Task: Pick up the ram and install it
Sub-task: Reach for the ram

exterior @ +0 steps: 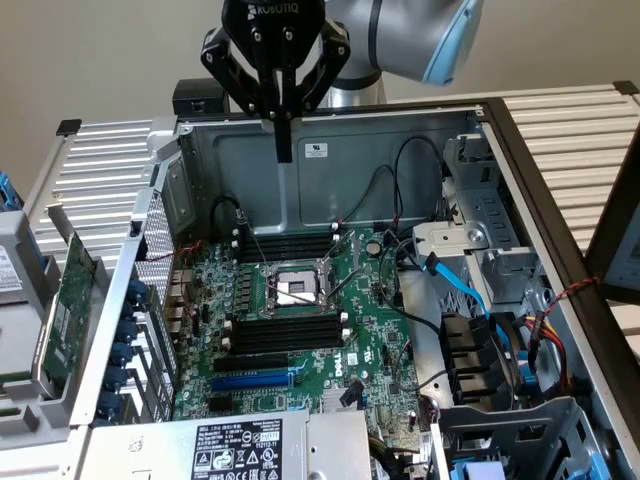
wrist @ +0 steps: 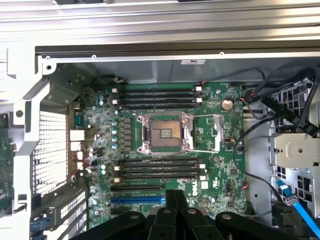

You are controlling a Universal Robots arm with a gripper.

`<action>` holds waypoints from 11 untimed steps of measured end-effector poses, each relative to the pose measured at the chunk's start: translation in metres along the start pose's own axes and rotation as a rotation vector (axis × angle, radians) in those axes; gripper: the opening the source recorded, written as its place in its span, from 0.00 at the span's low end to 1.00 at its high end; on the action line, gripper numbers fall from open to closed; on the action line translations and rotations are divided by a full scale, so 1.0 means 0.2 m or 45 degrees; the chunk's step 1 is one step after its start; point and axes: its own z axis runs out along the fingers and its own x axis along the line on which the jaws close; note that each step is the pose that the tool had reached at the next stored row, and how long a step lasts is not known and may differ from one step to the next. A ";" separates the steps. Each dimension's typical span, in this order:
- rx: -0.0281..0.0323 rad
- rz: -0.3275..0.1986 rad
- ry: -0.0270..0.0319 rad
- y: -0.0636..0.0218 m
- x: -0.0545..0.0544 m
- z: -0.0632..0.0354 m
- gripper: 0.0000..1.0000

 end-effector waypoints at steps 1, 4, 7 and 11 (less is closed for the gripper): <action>0.0000 0.000 0.0000 -0.001 0.02 0.000 0.11; 0.0000 0.000 -0.0002 -0.006 0.07 -0.002 0.11; 0.0000 0.000 -0.0005 -0.012 0.12 -0.003 0.11; 0.0000 0.000 -0.0007 -0.019 0.19 -0.005 0.11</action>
